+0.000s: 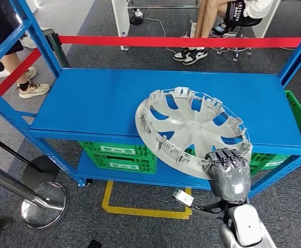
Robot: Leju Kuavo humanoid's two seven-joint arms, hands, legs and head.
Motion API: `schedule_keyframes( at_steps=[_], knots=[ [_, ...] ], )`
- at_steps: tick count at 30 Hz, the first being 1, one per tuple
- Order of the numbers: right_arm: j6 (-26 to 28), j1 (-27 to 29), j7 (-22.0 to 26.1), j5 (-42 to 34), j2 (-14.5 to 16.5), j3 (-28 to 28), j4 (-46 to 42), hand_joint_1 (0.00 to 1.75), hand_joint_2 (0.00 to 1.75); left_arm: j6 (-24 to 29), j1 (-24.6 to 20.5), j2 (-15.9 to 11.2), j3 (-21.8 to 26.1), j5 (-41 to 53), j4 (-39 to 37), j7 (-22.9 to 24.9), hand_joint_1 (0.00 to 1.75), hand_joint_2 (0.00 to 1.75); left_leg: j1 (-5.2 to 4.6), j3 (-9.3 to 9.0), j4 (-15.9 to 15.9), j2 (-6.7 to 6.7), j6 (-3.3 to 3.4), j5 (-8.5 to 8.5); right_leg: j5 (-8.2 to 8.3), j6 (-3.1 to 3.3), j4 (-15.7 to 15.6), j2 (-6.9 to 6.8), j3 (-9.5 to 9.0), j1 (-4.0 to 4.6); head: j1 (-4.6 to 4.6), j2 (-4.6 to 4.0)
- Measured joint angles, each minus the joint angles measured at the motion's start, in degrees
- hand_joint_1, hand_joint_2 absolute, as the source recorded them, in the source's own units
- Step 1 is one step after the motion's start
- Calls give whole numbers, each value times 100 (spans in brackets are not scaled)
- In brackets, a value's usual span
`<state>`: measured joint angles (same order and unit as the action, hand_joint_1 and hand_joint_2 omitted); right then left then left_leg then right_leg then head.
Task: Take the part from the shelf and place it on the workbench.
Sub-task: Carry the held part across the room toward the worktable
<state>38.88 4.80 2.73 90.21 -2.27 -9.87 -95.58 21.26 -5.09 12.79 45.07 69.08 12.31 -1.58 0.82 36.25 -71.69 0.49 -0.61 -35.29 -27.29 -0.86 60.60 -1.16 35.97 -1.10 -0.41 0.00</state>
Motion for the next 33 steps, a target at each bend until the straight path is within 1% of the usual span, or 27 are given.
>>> schedule_keyframes(
  at_steps=[1, 3, 4, 5, 7, 8, 9, 12, 13, 14, 15, 16, 17, 18, 19, 20, 22, 23, 24, 25, 27, 28, 29, 30, 31, 32, 33],
  knots=[
    [0, -4, -23, -1, 0, -17, 7, 175, 175, 1, 4, -1, 0, 6, 0, 8, 0, 175, -38, -238, 370, -2, 75, 164, 29, 8, -2, -4, 23, 22, 0, 0],
    [0, -12, -49, -1, -1, -39, 9, 175, 175, 7, 3, -14, 0, 11, 0, 20, 0, 175, -116, -632, 1059, -35, 223, 358, 91, -4, -5, -16, 61, 49, 7, 0],
    [0, -22, -54, -1, -1, -47, 11, 175, 175, 10, 1, -17, 1, 14, -1, 21, 0, 175, -146, -716, 1238, -48, 262, 394, 125, -26, -10, -28, 76, 44, 8, 0],
    [0, -33, -57, -1, -2, -55, 14, 175, 175, 14, 0, -21, 1, 15, -1, 21, 0, 175, -165, -722, 1298, -58, 270, 401, 165, -57, -22, -41, 86, 37, 6, 0],
    [0, -51, -61, -1, -3, -72, 20, 175, 175, 17, 12, -21, 3, 16, -2, 23, 0, 175, -166, -684, 1362, -54, 254, 518, 224, -130, -57, -44, 103, 21, 1, 0],
    [0, -54, -63, -1, -5, -80, 21, 175, 175, 18, 15, -23, 3, 16, -2, 26, 0, 175, -154, -655, 1402, -56, 261, 591, 158, -160, -28, -22, 141, 22, 4, 0],
    [0, -58, -64, -1, -7, -85, 23, 175, 175, 18, 13, -23, 3, 17, -2, 28, 0, 175, -140, -612, 1442, -60, 273, 667, 0, -186, 90, 9, 199, 25, 11, 0],
    [0, -67, -67, -1, -16, -102, 42, 175, 175, 16, 9, -7, 3, 19, -2, 29, 0, 175, -142, -403, 1456, -62, 305, 846, -728, -234, 1002, 79, 441, 25, 18, 0],
    [0, -66, -67, -1, -20, -108, 54, 175, 175, 16, 12, -2, 4, 19, -2, 30, 0, 175, -148, -326, 1453, -62, 306, 904, -826, -245, 1273, 84, 465, 25, 15, 0],
    [0, -65, -67, -1, -22, -114, 64, 175, 175, 16, 14, -2, 4, 19, -2, 31, 0, 175, -151, -250, 1448, -62, 302, 960, -797, -254, 1385, 86, 416, 25, 15, 0],
    [0, -64, -66, -1, -24, -121, 73, 175, 175, 16, 15, -2, 4, 19, -2, 31, 0, 175, -152, -180, 1443, -60, 293, 1013, -662, -257, 1285, 87, 264, 24, 16, 0],
    [0, -66, -65, -1, -25, -127, 78, 175, 175, 16, 14, -2, 4, 19, -2, 32, 0, 175, -152, -117, 1435, -55, 279, 1062, -495, -256, 982, 87, 10, 21, 16, 0],
    [0, -73, -65, -1, -26, -134, 81, 175, 175, 16, 13, 0, 4, 19, -2, 32, 0, 175, -156, -62, 1422, -47, 259, 1105, -415, -249, 560, 93, -293, 21, 17, 0],
    [1, -80, -66, -1, -28, -139, 83, 175, 175, 16, 12, 1, 3, 19, -2, 32, 0, 175, -164, -17, 1405, -39, 234, 1146, -393, -230, 140, 104, -584, 23, 14, 0],
    [1, -83, -67, -2, -29, -144, 85, 175, 175, 17, 12, 2, 3, 19, -2, 32, 0, 175, -172, 13, 1391, -33, 208, 1191, -420, -208, -167, 113, -776, 29, 11, 0],
    [1, -88, -67, -2, -31, -146, 88, 175, 175, 17, 12, 3, 4, 19, -2, 32, 0, 175, -176, 35, 1384, -30, 182, 1236, -468, -180, -328, 121, -858, 40, 10, 0],
    [2, -88, -68, -2, -33, -148, 95, 175, 175, 18, 14, -3, 7, 19, -2, 34, 0, 175, -175, 70, 1379, -22, 129, 1312, -415, -97, -363, 109, -797, 40, 15, 0],
    [2, -94, -70, -1, -34, -149, 97, 175, 175, 18, 16, -7, 10, 20, -2, 36, 0, 175, -172, 104, 1343, -18, 95, 1254, -367, -40, -362, 97, -748, 30, 11, 0],
    [1, -100, -78, -1, -35, -151, 97, 175, 175, 19, 17, -11, 13, 22, -2, 41, 0, 175, -163, 158, 1223, -15, 56, 1090, -308, 17, -367, 82, -696, 15, -2, 0],
    [1, -105, -87, -1, -35, -153, 97, 175, 175, 19, 17, -16, 16, 26, -2, 46, 0, 175, -148, 233, 998, -14, 17, 835, -241, 60, -370, 68, -637, 3, -15, 0],
    [1, -108, -111, -1, -35, -156, 97, 175, 175, 20, 13, -21, 17, 36, -2, 53, 0, 175, -110, 395, 288, -17, -53, 279, -112, 92, -362, 51, -494, 3, -39, 0],
    [1, -108, -122, -1, -35, -158, 98, 175, 175, 21, 10, -26, 17, 39, -2, 54, 0, 175, -93, 431, -30, -18, -76, 143, -50, 89, -356, 42, -411, 4, -40, 0],
    [1, -107, -135, -1, -35, -162, 101, 175, 175, 21, 9, -30, 17, 42, -2, 54, 0, 175, -78, 399, -207, -19, -90, 138, 9, 82, -349, 33, -327, 3, -40, 0],
    [1, -107, -147, -1, -35, -167, 105, 175, 175, 20, 9, -35, 17, 44, -2, 54, 0, 175, -66, 279, -197, -19, -97, 241, 66, 72, -341, 27, -245, 3, -42, 0],
    [1, -107, -159, -1, -35, -172, 110, 175, 175, 20, 9, -39, 17, 47, -2, 55, 0, 175, -55, 68, 14, -19, -94, 396, 119, 57, -331, 24, -170, 2, -42, 0],
    [1, -108, -171, -1, -35, -175, 115, 175, 175, 19, 7, -40, 17, 49, -2, 55, 0, 175, -48, -218, 368, -19, -82, 518, 168, 35, -322, 24, -109, 2, -42, 0],
    [1, -108, -183, -2, -35, -176, 117, 175, 175, 18, 2, -41, 17, 51, -2, 56, 0, 175, -51, -532, 810, -18, -58, 554, 214, 6, -309, 25, -58, 8, -41, 0]
  ],
)
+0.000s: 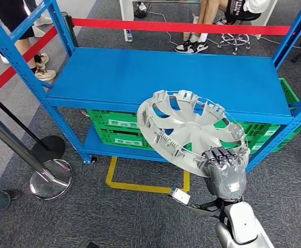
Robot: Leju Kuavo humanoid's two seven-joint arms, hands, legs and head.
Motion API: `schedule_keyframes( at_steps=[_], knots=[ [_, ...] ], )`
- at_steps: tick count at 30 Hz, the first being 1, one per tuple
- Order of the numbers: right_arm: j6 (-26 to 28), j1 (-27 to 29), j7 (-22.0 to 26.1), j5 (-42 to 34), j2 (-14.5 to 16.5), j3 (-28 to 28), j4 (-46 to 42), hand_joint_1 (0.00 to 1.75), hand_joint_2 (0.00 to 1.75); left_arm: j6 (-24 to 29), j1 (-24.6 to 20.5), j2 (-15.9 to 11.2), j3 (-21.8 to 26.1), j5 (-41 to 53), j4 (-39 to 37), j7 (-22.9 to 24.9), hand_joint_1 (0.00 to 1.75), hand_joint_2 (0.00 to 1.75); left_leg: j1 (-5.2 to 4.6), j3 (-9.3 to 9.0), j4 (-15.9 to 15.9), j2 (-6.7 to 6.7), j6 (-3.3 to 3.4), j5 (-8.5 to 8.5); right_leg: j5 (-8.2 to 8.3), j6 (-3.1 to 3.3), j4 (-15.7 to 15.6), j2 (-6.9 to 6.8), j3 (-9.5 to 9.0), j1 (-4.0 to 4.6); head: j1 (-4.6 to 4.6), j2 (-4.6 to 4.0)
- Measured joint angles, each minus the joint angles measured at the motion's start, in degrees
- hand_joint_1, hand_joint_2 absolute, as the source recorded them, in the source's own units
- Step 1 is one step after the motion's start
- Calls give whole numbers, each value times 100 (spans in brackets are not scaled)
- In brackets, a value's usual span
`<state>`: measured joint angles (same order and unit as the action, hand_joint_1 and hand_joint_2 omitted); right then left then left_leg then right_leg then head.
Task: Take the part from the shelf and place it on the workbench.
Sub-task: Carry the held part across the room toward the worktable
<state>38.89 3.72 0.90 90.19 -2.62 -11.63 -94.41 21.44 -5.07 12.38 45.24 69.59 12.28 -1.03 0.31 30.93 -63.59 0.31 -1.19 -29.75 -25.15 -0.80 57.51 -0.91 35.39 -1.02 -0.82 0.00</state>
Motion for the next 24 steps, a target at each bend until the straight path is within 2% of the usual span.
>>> schedule_keyframes(
  at_steps=[1, 2, 3, 5, 6, 7, 9, 10, 11, 12, 13, 14, 15, 16, 17, 18, 19, 20, 21, 22, 24],
  knots=[
    [1, -1, -13, -4, 0, 0, 1, 175, 175, -2, -7, 2, 1, 1, 0, 0, 0, 175, -5, -252, 383, 2, 30, -27, 50, -37, 8, -2, 38, 6, 4, 0],
    [1, -2, -34, -13, 0, 0, 2, 175, 175, -7, -13, 4, 2, 2, 0, 0, 0, 175, -16, -408, 648, 5, 63, -77, 103, -77, 6, -7, 65, 8, 5, 0],
    [1, -3, -61, -23, 0, 1, 5, 175, 175, -15, -15, 5, 4, 2, 0, 1, 0, 175, -31, -465, 787, 7, 101, -110, 160, -120, -6, -12, 82, 8, 9, 0],
    [1, -5, -132, -60, -1, 7, 13, 175, 175, -37, -2, 6, 14, 0, -1, 6, 0, 175, -41, -394, 826, -3, 188, -29, 202, -195, -17, -8, 124, -11, 9, 0],
    [0, -4, -162, -78, -2, 14, 17, 175, 175, -46, 5, 5, 20, -1, -2, 9, 0, 175, -40, -343, 839, -12, 240, 37, 84, -218, 62, 4, 181, -18, 14, 0],
    [1, -5, -182, -99, -4, 24, 21, 175, 175, -54, 10, 7, 27, -2, -2, 12, 0, 175, -38, -277, 853, -22, 285, 111, -145, -234, 264, 20, 266, -21, 20, 0],
    [0, -14, -175, -154, -6, 47, 27, 175, 175, -67, 9, 8, 42, -4, -2, 11, 0, 175, -59, -113, 849, -29, 346, 249, -729, -251, 977, 46, 474, -22, 33, 0],
    [0, -24, -150, -190, -7, 61, 31, 175, 175, -74, 9, 8, 53, -9, -2, 9, 0, 175, -77, -25, 846, -29, 358, 317, -905, -257, 1348, 54, 538, -19, 33, 0],
    [0, -38, -110, -231, -7, 79, 38, 175, 175, -80, 10, 5, 65, -22, -2, 7, 0, 175, -94, 62, 841, -29, 364, 383, -938, -257, 1591, 58, 542, -17, 32, 0],
    [-1, -60, -67, -266, -7, 98, 48, 175, 175, -87, 10, 2, 79, -37, -2, 4, 0, 175, -109, 150, 835, -29, 364, 449, -839, -248, 1648, 59, 454, -12, 31, 0],
    [-1, -88, -21, -303, -7, 121, 61, 175, 175, -95, 10, -2, 93, -51, -2, 3, 0, 175, -121, 234, 827, -27, 360, 510, -670, -228, 1493, 60, 262, -6, 31, 0],
    [-1, -123, 14, -334, -7, 144, 74, 175, 175, -102, 9, -5, 105, -64, -2, 2, 0, 175, -129, 309, 814, -24, 351, 569, -524, -199, 1153, 62, -28, 4, 32, 0],
    [-1, -163, 40, -357, -7, 164, 83, 175, 175, -110, 8, -7, 115, -69, -2, 2, 0, 175, -144, 378, 796, -19, 337, 619, -470, -167, 698, 63, -382, 20, 33, 0],
    [0, -205, 60, -377, -7, 183, 89, 175, 175, -119, 8, -8, 124, -75, -2, 1, 0, 175, -155, 430, 776, -17, 317, 667, -505, -141, 255, 64, -691, 32, 29, 0],
    [1, -238, 73, -393, -7, 204, 94, 175, 175, -127, 7, -10, 135, -81, -2, 1, 0, 175, -160, 469, 760, -16, 292, 718, -572, -120, -63, 66, -892, 47, 25, 0],
    [1, -263, 84, -407, -7, 229, 102, 175, 175, -135, 8, -13, 152, -91, -2, 1, 0, 175, -160, 497, 752, -16, 263, 768, -626, -101, -234, 68, -975, 64, 24, 0],
    [1, -276, 91, -418, -7, 255, 114, 175, 175, -141, 12, -19, 174, -102, -2, 1, 0, 175, -156, 519, 751, -15, 231, 817, -616, -73, -284, 68, -950, 64, 22, 0],
    [0, -287, 96, -425, -7, 278, 132, 175, 175, -145, 16, -26, 196, -110, -2, 1, 0, 175, -146, 544, 736, -11, 193, 805, -567, -30, -275, 60, -892, 62, 26, 0],
    [0, -298, 99, -427, -7, 297, 151, 175, 175, -148, 22, -31, 212, -119, -2, 1, 0, 175, -137, 582, 668, -9, 151, 695, -516, 22, -278, 50, -842, 52, 21, 0],
    [0, -308, 104, -430, -7, 311, 171, 175, 175, -152, 28, -38, 227, -126, -2, -1, 0, 175, -124, 642, 506, -6, 108, 482, -454, 68, -286, 39, -799, 38, 10, 0],
    [-1, -330, 117, -435, -7, 336, 213, 175, 175, -170, 30, -51, 248, -140, -2, -9, 0, 175, -78, 822, -149, -6, 29, -109, -326, 111, -276, 27, -675, 34, -12, 0]
  ],
)
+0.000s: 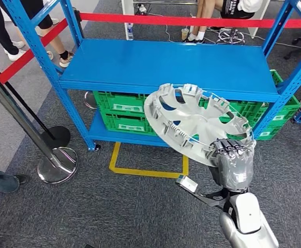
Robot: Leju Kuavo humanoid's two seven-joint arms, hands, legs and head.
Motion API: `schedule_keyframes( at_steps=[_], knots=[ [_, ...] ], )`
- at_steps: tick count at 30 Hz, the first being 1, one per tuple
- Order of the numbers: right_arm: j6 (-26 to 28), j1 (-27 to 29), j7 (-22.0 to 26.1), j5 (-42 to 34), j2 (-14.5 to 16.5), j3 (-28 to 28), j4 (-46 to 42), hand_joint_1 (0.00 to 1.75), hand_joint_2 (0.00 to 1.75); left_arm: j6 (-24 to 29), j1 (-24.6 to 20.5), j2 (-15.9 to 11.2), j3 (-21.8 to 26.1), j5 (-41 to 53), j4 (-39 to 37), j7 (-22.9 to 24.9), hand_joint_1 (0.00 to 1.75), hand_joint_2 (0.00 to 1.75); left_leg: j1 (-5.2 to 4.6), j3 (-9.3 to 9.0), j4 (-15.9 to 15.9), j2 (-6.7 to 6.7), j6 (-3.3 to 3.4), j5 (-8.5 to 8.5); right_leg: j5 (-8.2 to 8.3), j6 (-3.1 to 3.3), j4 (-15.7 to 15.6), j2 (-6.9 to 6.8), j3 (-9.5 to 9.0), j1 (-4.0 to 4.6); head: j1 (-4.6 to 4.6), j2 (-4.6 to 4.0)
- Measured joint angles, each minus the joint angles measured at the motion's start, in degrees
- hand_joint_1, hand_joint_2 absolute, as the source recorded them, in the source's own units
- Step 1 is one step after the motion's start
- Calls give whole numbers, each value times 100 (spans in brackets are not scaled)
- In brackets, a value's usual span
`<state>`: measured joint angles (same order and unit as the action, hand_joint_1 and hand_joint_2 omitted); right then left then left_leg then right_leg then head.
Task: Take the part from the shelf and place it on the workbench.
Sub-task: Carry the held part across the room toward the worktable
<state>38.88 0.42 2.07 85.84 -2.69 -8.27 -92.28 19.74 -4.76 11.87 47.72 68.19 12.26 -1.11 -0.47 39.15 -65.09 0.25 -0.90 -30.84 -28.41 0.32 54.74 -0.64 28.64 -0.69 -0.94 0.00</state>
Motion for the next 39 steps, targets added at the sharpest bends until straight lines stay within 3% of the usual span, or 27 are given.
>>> schedule_keyframes(
  at_steps=[1, 2, 3, 4, 6, 8, 9, 11, 13, 16, 17, 18, 19, 21, 23, 25, 27, 28, 29, 31, 32, 33, 34, 36, 38, 39],
  knots=[
    [0, -10, 6, -5, 0, 15, 23, 175, 175, -11, -1, -8, 11, -8, 0, -7, 0, 175, 24, 77, -381, 0, -30, -203, 65, -1, 14, -2, 80, 0, -4, 0],
    [0, -21, 11, -9, 0, 30, 47, 175, 175, -21, -2, -14, 21, -12, 0, -14, 0, 175, 46, 101, -664, -1, -52, -276, 126, -7, 35, -4, 175, 0, -4, 0],
    [0, -29, 13, -13, 0, 43, 70, 175, 175, -28, -2, -20, 31, -15, 0, -20, 0, 175, 65, 46, -774, -1, -68, -218, 175, -17, 65, -6, 271, -2, -4, 0],
    [0, -35, 14, -14, 0, 54, 91, 175, 175, -32, -3, -25, 38, -15, 0, -25, 0, 175, 83, -104, -672, -2, -77, -74, 216, -30, 101, -6, 362, -4, -4, 0],
    [0, -41, 14, -14, 0, 70, 119, 175, 175, -36, -13, -34, 45, -14, 0, -33, 0, 175, 101, -638, 21, -1, -67, 154, 280, -77, 184, -3, 518, -6, -6, 0],
    [1, -50, 11, -14, 0, 86, 135, 175, 175, -36, -28, -37, 48, -13, 0, -46, 0, 175, 86, -1068, 703, 7, -7, 145, 354, -151, 238, -5, 616, -1, 1, 0],
    [2, -57, 9, -15, 0, 91, 141, 175, 175, -36, -32, -38, 52, -13, 0, -53, 0, 175, 70, -1144, 859, 11, 31, 111, 402, -193, 240, -7, 643, -4, 2, 0],
    [2, -66, 5, -16, 0, 95, 150, 175, 175, -37, -29, -40, 68, -13, 0, -60, 0, 175, 58, -1095, 911, 1, 126, 186, 472, -275, 222, -4, 682, -24, 1, 0],
    [2, -68, 5, -20, 0, 101, 163, 175, 175, -37, -28, -43, 89, -13, 0, -61, 0, 175, 64, -1006, 953, -24, 231, 301, 245, -331, 398, 16, 801, -39, 15, 0],
    [2, -75, 7, -25, 0, 103, 192, 175, 175, -39, -29, -45, 105, -13, 0, -61, 0, 175, 38, -801, 958, -39, 302, 466, -524, -362, 1390, 36, 1076, -42, 43, 0],
    [2, -75, 8, -25, 0, 103, 203, 175, 175, -39, -29, -44, 107, -13, 0, -61, 0, 175, 21, -728, 954, -40, 305, 520, -631, -363, 1699, 36, 1116, -41, 44, 0],
    [2, -74, 9, -24, 0, 103, 214, 175, 175, -39, -28, -44, 108, -13, 0, -61, 0, 175, 4, -655, 949, -40, 306, 574, -594, -357, 1845, 37, 1079, -39, 43, 0],
    [2, -73, 9, -25, 0, 104, 224, 175, 175, -39, -28, -44, 109, -13, 0, -61, 0, 175, -10, -584, 943, -40, 304, 626, -445, -342, 1789, 38, 947, -35, 43, 0],
    [2, -78, 10, -25, 0, 101, 233, 175, 175, -39, -28, -43, 110, -13, 0, -61, 0, 175, -28, -471, 925, -36, 284, 714, -143, -295, 1126, 41, 441, -20, 42, 0],
    [2, -91, 10, -25, 0, 99, 234, 175, 175, -39, -28, -41, 112, -13, 0, -61, 0, 175, -47, -391, 895, -33, 248, 802, -151, -264, 329, 51, -73, 8, 39, 0],
    [2, -98, 10, -25, 0, 100, 237, 175, 175, -39, -25, -42, 114, -13, 0, -62, 0, 175, -50, -325, 887, -33, 208, 917, -218, -239, 14, 63, -237, 37, 37, 0],
    [2, -99, 9, -25, 0, 102, 246, 175, 175, -39, -12, -51, 118, -13, 0, -62, 0, 175, -40, -253, 870, -25, 152, 912, -135, -165, -16, 47, -155, 17, 39, 0],
    [2, -102, 4, -26, 0, 103, 249, 175, 175, -38, -7, -54, 120, -13, 0, -62, 0, 175, -32, -194, 755, -19, 116, 770, -81, -112, -18, 35, -110, 4, 33, 0],
    [2, -106, -3, -28, 0, 103, 253, 175, 175, -38, -1, -57, 121, -12, 0, -62, 0, 175, -20, -107, 523, -14, 78, 540, -34, -68, -17, 22, -59, -10, 20, 0],
    [2, -109, -24, -31, 0, 106, 256, 175, 175, -37, 0, -57, 122, -4, 0, -61, 0, 175, 16, 104, -238, -13, 20, 12, 32, -26, 45, 10, 58, 0, -5, 0],
    [2, -105, -36, -27, 0, 107, 258, 175, 175, -37, 0, -60, 122, 0, 0, -57, 0, 175, 27, 171, -591, -13, 5, -134, 60, -25, 85, 5, 133, 2, -9, 0],
    [2, -100, -49, -19, 0, 109, 259, 175, 175, -37, -1, -61, 122, 6, 0, -53, 0, 175, 32, 168, -801, -13, 0, -151, 85, -26, 135, 2, 215, 4, -9, -1],
    [2, -95, -63, -10, 0, 110, 260, 175, 175, -37, -2, -62, 122, 11, 0, -49, 0, 175, 32, 76, -817, -13, 6, -59, 109, -27, 189, 2, 300, 6, -10, -1],
    [2, -90, -82, 9, 0, 110, 260, 175, 175, -37, -10, -65, 122, 20, 0, -44, 0, 175, 24, -361, -292, -9, 63, 218, 151, -35, 286, 14, 448, 13, -11, -1],
    [2, -92, -93, 16, 0, 111, 260, 175, 175, -36, -31, -72, 122, 32, 0, -44, 0, 175, 4, -829, 429, -4, 145, 242, 211, -74, 338, 23, 541, 30, -8, 0],
    [2, -97, -97, 17, 0, 112, 260, 175, 175, -36, -41, -75, 122, 41, 0, -44, 0, 175, -10, -947, 649, -2, 176, 202, 255, -105, 342, 23, 574, 28, -5, 0]
  ],
)
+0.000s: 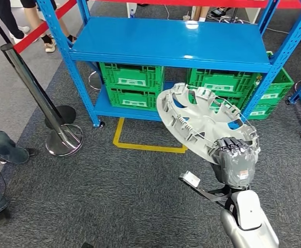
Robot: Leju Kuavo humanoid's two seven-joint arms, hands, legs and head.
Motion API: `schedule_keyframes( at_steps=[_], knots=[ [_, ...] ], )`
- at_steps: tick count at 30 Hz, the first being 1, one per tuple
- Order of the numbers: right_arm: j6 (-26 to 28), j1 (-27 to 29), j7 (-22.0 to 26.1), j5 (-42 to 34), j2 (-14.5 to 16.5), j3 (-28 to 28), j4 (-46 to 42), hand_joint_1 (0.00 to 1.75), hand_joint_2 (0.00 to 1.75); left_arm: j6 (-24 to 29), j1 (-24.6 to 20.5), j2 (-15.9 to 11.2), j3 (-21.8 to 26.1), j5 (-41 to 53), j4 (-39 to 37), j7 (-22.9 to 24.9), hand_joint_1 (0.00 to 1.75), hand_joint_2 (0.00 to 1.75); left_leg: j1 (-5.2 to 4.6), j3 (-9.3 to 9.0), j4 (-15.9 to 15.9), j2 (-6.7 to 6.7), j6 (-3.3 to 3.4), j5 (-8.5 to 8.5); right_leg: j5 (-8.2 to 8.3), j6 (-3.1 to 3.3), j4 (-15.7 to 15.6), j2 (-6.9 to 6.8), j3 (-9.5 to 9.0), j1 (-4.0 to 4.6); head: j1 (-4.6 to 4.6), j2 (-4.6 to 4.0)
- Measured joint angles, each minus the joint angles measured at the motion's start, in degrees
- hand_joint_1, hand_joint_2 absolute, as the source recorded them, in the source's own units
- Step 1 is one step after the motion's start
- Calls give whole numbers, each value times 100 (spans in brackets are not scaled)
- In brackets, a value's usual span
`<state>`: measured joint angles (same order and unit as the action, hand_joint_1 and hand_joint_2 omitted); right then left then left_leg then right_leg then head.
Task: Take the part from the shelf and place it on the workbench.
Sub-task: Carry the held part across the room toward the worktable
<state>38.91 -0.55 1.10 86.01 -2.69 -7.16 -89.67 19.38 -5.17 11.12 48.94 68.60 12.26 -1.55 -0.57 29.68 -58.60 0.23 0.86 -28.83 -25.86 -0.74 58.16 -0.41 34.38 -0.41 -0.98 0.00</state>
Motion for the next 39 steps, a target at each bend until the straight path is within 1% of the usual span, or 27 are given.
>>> schedule_keyframes(
  at_steps=[3, 4, 5, 7, 8, 9, 10, 11, 12, 14, 15, 16, 18, 19, 21, 23, 24, 25, 26, 27, 28, 30, 31, 33, 35, 36, 39],
  knots=[
    [0, -10, -12, 1, -1, 3, 2, 175, 175, 0, -6, -4, 1, 33, 0, 0, 0, 175, -13, 17, 182, -16, 69, 79, 91, -120, -22, 7, 77, -19, 1, 0],
    [0, -9, -16, -1, -4, 9, 3, 175, 175, -5, -5, -6, 1, 39, 0, -1, 0, 175, -3, 59, 215, -29, 103, 144, -19, -153, 44, 13, 126, -21, 7, 0],
    [0, -9, -19, -3, -8, 15, 7, 175, 175, -10, -5, -7, 1, 41, 0, -3, 0, 175, 9, 114, 242, -42, 132, 214, -229, -179, 220, 19, 197, -23, 20, 0],
    [0, -14, -25, -8, -13, 24, 15, 175, 175, -22, -10, -2, 1, 46, 0, -8, 0, 175, 10, 268, 240, -51, 167, 342, -783, -218, 881, 23, 389, -31, 41, 0],
    [0, -15, -25, -9, -14, 25, 20, 175, 175, -24, -10, 1, 1, 48, 0, -9, 0, 175, 4, 355, 232, -52, 168, 408, -958, -233, 1245, 23, 455, -33, 44, 0],
    [0, -12, -25, -10, -14, 25, 26, 175, 175, -27, -10, 3, 1, 49, 0, -9, 0, 175, 0, 444, 227, -53, 165, 476, -994, -246, 1497, 23, 464, -34, 44, 0],
    [0, -9, -25, -12, -15, 26, 31, 175, 175, -30, -10, 3, 1, 49, 0, -9, 0, 175, -2, 535, 219, -54, 157, 545, -894, -254, 1581, 23, 393, -34, 45, 0],
    [0, -9, -25, -13, -15, 27, 35, 175, 175, -33, -10, 3, 1, 49, 0, -9, 0, 175, -1, 628, 209, -54, 146, 613, -703, -255, 1461, 23, 228, -34, 44, 0],
    [0, -12, -25, -13, -15, 27, 37, 175, 175, -35, -11, 4, 1, 49, 0, -9, 0, 175, 0, 715, 198, -53, 130, 679, -521, -256, 1163, 23, -28, -37, 44, 0],
    [0, -29, -25, -14, -15, 25, 34, 175, 175, -37, -12, 8, 2, 49, 0, -10, 0, 175, -14, 843, 177, -47, 81, 809, -508, -228, 284, 28, -642, -30, 40, 0],
    [0, -29, -25, -14, -15, 24, 33, 175, 175, -36, -11, 9, 2, 49, 0, -10, 0, 175, -21, 870, 184, -43, 55, 876, -581, -200, -43, 34, -829, -21, 34, 0],
    [0, -32, -25, -14, -15, 24, 32, 175, 175, -36, -11, 9, 1, 49, 0, -11, 0, 175, -23, 886, 198, -40, 28, 948, -650, -164, -233, 41, -912, -5, 35, -1],
    [0, -28, -26, -14, -15, 22, 32, 175, 175, -41, -5, 9, 1, 48, 0, -11, 0, 175, -9, 918, 234, -36, -34, 1046, -585, -65, -259, 43, -817, 5, 40, -2],
    [0, -31, -26, -14, -14, 22, 32, 175, 175, -48, 4, 8, 2, 45, 0, -10, 0, 175, 2, 951, 198, -34, -73, 973, -537, -6, -255, 36, -763, 1, 43, -2],
    [0, -29, -29, -14, -14, 23, 32, 175, 175, -69, 29, 7, 7, 39, 0, -7, 0, 175, 27, 1052, -148, -31, -153, 491, -409, 93, -262, 18, -644, -17, 20, -2],
    [0, -29, -36, -13, -13, 24, 33, 175, 175, -92, 33, 7, 13, 35, 0, -7, 0, 175, 50, 1214, -898, -31, -210, -101, -274, 117, -251, 16, -518, -16, 7, -2],
    [0, -27, -41, -12, -13, 25, 33, 175, 175, -105, 29, 7, 15, 34, 0, -10, 0, 175, 59, 1266, -1255, -31, -226, -221, -209, 113, -239, 15, -445, -15, 8, -2],
    [0, -25, -45, -12, -13, 26, 34, 175, 175, -119, 27, 5, 18, 33, 0, -18, 0, 175, 65, 1255, -1477, -32, -235, -205, -149, 106, -220, 15, -363, -14, 7, -2],
    [0, -23, -48, -12, -13, 27, 36, 175, 175, -134, 26, 3, 21, 32, 0, -29, 0, 175, 68, 1150, -1492, -31, -232, -95, -98, 95, -198, 16, -275, -14, 7, -2],
    [0, -21, -51, -12, -13, 27, 36, 175, 175, -154, 26, 1, 22, 31, 0, -45, 0, 175, 69, 937, -1281, -30, -216, 44, -60, 83, -175, 18, -200, -13, 6, -2],
    [0, -21, -52, -12, -13, 27, 36, 175, 175, -177, 24, -4, 24, 31, 0, -68, 0, 175, 66, 632, -889, -25, -183, 128, -26, 69, -152, 20, -143, -12, 6, -2],
    [0, -22, -52, -18, -14, 27, 35, 175, 175, -227, 12, -14, 24, 32, 0, -126, 0, 175, 48, 77, -85, -12, -104, 99, 30, 19, -123, 23, -78, 0, 8, -2],
    [0, -26, -51, -24, -14, 27, 34, 175, 175, -245, 6, -18, 24, 32, 0, -149, 0, 175, 35, -63, 146, -8, -73, 52, 58, -14, -118, 22, -62, 1, 9, -2],
    [0, -31, -46, -40, -15, 26, 33, 175, 175, -271, 3, -21, 25, 33, 0, -168, 0, 175, 21, -78, 247, -11, -21, 56, 112, -92, -122, 20, -42, -7, 11, -2],
    [0, -27, -41, -48, -17, 31, 31, 175, 175, -285, 4, -26, 27, 34, 0, -168, 0, 175, 33, -37, 287, -32, 54, 137, 4, -152, -1, 26, 53, -20, 23, -2],
    [0, -25, -40, -47, -19, 33, 30, 175, 175, -288, 4, -26, 28, 34, 0, -168, 0, 175, 43, -3, 305, -42, 90, 184, -160, -176, 213, 28, 156, -24, 34, -2],
    [0, -6, -34, -31, -27, 34, 30, 175, 175, -300, 12, -23, 31, 36, 0, -162, 0, 175, 33, 149, 297, -52, 130, 294, -778, -227, 1320, 31, 575, -31, 56, -2]
  ],
)
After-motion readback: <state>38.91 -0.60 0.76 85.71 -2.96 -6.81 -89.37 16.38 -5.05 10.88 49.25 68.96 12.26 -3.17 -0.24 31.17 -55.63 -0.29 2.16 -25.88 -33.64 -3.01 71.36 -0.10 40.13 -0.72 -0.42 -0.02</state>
